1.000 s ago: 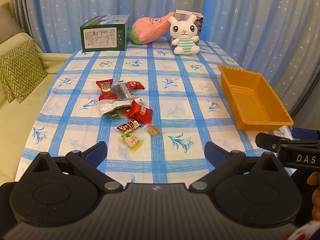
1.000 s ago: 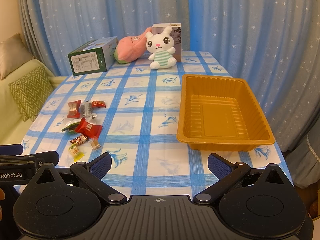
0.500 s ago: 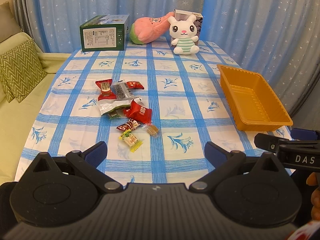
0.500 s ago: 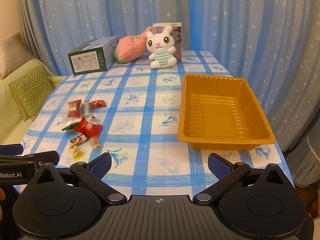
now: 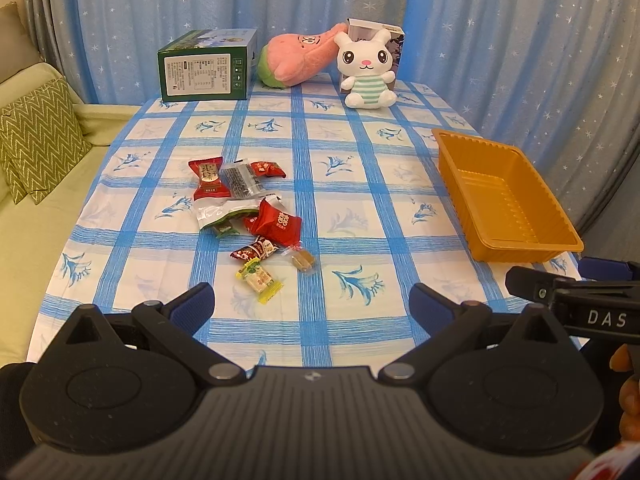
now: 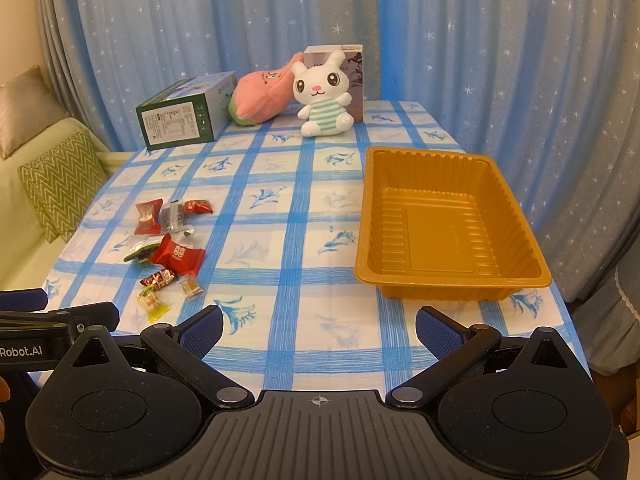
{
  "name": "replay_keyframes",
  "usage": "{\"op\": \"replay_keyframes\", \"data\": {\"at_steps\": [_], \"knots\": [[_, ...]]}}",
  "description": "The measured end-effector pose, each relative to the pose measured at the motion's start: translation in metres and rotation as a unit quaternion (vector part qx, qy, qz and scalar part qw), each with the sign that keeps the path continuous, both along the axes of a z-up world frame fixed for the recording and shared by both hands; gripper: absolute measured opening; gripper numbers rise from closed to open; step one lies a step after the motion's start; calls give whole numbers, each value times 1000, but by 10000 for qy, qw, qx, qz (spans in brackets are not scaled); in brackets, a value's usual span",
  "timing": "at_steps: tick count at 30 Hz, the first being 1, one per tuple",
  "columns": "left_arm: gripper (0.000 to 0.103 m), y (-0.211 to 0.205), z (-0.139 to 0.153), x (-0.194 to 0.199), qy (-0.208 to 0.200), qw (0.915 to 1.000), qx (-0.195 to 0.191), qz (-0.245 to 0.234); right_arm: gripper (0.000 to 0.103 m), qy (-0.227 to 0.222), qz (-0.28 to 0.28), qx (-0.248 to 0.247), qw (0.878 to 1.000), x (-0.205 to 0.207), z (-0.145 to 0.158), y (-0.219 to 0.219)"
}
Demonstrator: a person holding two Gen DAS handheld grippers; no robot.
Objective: Organize snacks
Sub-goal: 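Grasp the clear-wrapped brown candy with the right gripper while the left grasps the yellow-green candy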
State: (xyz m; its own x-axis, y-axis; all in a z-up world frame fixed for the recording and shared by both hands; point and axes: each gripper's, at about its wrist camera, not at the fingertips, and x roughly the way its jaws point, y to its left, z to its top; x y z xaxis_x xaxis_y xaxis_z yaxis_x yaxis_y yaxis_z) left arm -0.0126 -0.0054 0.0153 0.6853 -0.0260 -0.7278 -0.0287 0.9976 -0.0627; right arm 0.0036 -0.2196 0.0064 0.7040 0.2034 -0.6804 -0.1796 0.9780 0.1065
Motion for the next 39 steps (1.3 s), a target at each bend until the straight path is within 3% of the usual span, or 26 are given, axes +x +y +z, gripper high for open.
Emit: {"op": "replay_keyframes", "data": {"at_steps": [7,16,22,25,32,39], "knots": [[102,-5,-8,-2,4,10000,-26,33,102,8,0,4,10000,0,-2,1],[88,41,-33,18,199,9992,-118,330,102,-37,187,-32,9998,12,-23,16],[74,61,-56,39,338,9964,-452,635,102,-24,397,-46,9992,29,-42,32],[64,66,-70,52,407,9942,-666,738,92,17,499,-35,9987,39,-50,39],[46,70,-97,73,464,9873,-1100,1043,85,57,739,-114,9972,60,-71,54],[33,67,-114,83,483,9853,-1096,1218,85,202,832,-155,9962,75,-90,62]]}}
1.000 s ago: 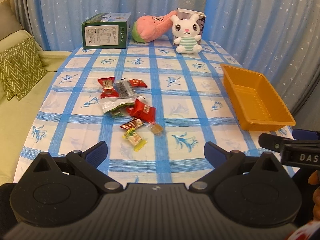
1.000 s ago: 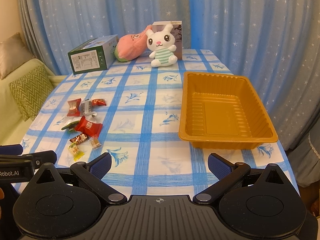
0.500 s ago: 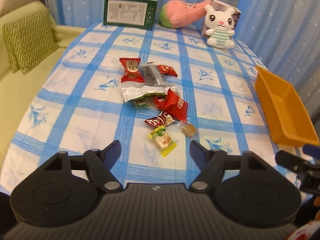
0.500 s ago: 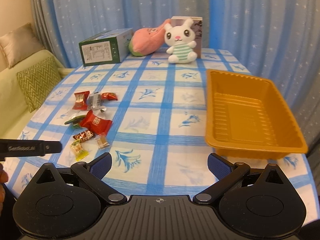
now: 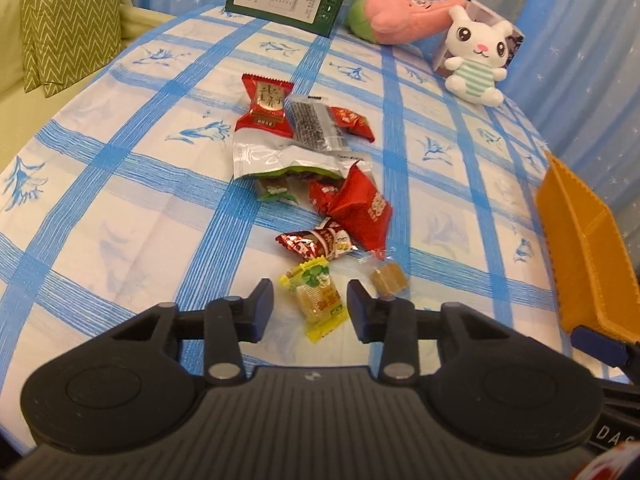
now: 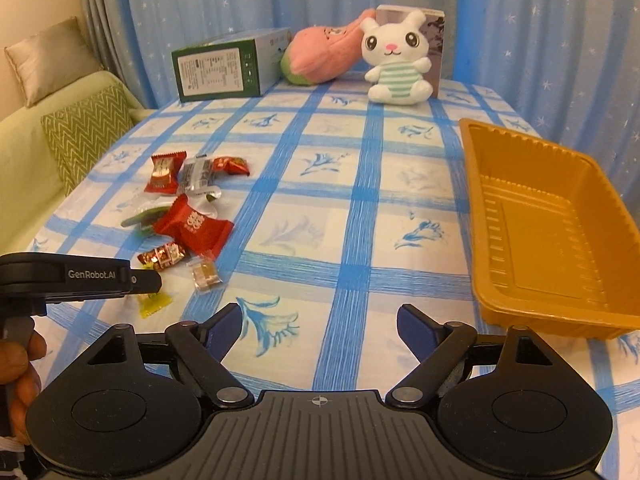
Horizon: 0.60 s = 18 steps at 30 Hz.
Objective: Organize snacks
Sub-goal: 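Grasp the clear-wrapped brown candy with the right gripper while the left grasps the yellow-green candy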
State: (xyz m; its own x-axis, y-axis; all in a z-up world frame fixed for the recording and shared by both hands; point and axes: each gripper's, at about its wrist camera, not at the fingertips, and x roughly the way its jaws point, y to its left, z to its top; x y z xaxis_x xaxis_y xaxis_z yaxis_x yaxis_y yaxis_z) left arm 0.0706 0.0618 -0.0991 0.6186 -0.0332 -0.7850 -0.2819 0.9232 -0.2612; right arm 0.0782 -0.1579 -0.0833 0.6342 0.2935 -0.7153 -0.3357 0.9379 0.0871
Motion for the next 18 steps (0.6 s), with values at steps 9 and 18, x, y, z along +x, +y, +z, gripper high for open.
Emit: {"op": "replay_keyframes", "data": {"at_steps": [9,18], "knots": [[19,-5,2,-2,-84,9981,471,-381,81,-10,281,-26,9996,9,-12,13],[19,11,27,-3,-356,9966,613,-414,57,-93,1137,201,9933,19,-20,53]]}}
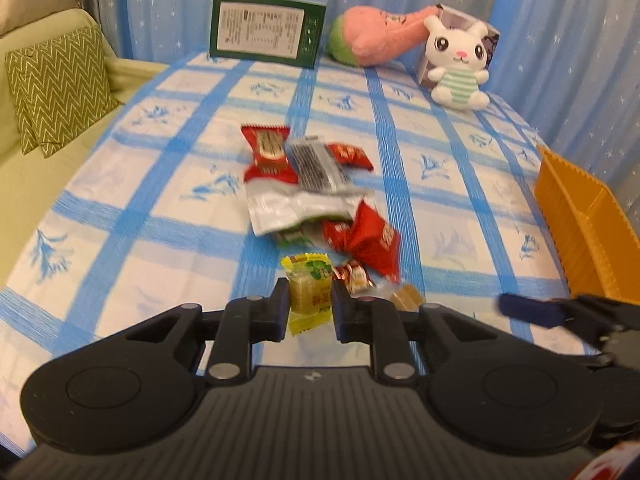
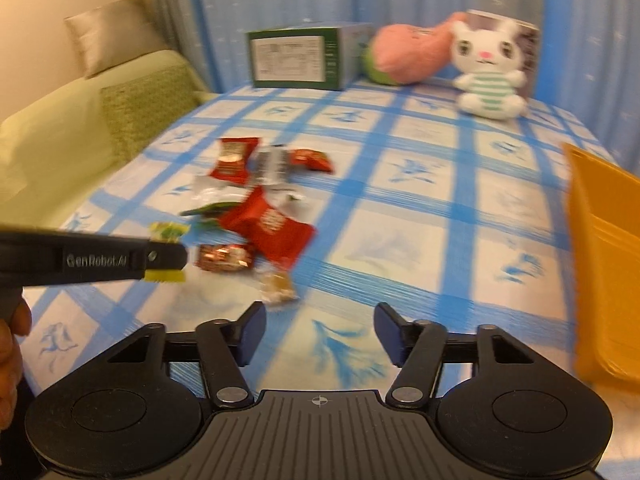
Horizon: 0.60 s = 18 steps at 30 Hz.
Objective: Organize snacks
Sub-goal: 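Grasp the clear-wrapped brown candy with the right gripper while the left grasps the yellow-green candy, then carry both candies over the orange tray and open both grippers to drop them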
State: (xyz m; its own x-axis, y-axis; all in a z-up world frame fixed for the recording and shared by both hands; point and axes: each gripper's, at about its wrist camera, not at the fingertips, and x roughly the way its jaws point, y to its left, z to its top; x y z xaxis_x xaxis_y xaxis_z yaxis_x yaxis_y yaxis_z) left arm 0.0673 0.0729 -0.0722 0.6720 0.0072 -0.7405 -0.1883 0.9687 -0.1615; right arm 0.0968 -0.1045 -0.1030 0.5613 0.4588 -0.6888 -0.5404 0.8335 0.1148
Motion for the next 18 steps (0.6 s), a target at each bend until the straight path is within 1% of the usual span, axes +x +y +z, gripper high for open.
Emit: {"op": "replay_keyframes", "data": {"at_steps": [2,5,9,12,13,14,18], "knots": [[19,4,5,0,-53,10000,-15,4,50,-19,175,3,9998,3,-2,12],[19,7,9,-1,-100,9999,-55,2,45,-25,343,-67,9994,10,-6,27],[19,11,9,-2,-98,9999,-130,16,39,60,359,-238,9991,19,-13,39],[19,11,8,-3,-91,9998,-171,17,31,82,380,-349,9986,23,-17,45],[19,11,8,-4,-90,9998,-180,10,25,64,393,-393,9984,22,-18,46],[19,11,8,-4,-86,9998,-190,1,23,47,406,-440,9982,22,-19,47],[19,8,10,-6,-86,9997,-202,-52,22,21,322,-454,9984,16,-17,43]]}}
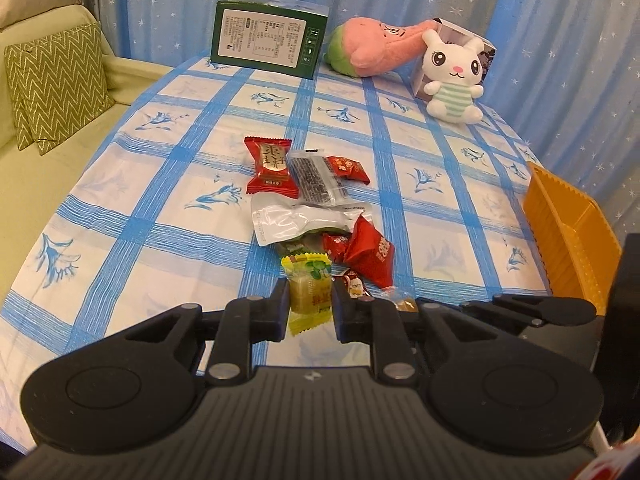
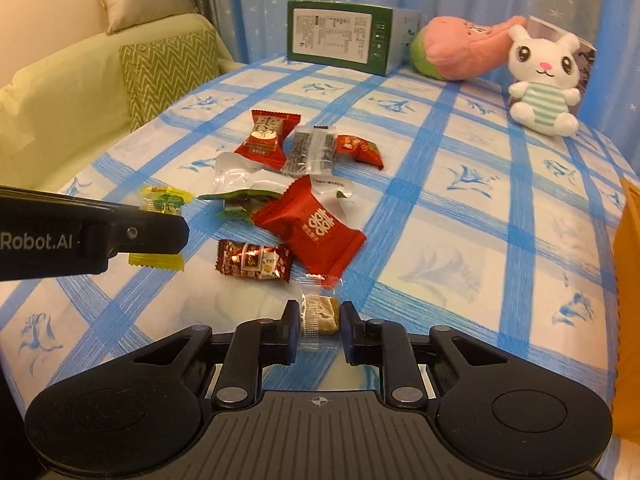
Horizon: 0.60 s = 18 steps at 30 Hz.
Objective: Organize snacks
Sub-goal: 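Carry both candies over the orange tray and open both grippers to drop them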
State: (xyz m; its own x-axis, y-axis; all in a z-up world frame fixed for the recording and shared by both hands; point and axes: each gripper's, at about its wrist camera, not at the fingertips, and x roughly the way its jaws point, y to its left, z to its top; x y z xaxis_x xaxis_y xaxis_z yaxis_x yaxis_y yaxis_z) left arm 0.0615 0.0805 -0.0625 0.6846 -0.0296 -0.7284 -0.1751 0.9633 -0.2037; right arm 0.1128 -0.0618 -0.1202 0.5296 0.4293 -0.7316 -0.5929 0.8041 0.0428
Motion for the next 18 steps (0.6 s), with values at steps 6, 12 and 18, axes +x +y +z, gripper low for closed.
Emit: {"op": "replay_keyframes", "data": {"at_steps": [6,12,18], "knots": [[19,-16,8,-1,-30,9997,-2,-240,21,-130,-432,179,9988,-16,19,-31],[19,-51,26,4,-151,9974,-93,-697,21,-409,-1137,307,9922,-28,52,-87],[19,-102,48,17,-331,9915,-206,-1241,21,-694,-1928,419,9779,-30,91,-154]]}}
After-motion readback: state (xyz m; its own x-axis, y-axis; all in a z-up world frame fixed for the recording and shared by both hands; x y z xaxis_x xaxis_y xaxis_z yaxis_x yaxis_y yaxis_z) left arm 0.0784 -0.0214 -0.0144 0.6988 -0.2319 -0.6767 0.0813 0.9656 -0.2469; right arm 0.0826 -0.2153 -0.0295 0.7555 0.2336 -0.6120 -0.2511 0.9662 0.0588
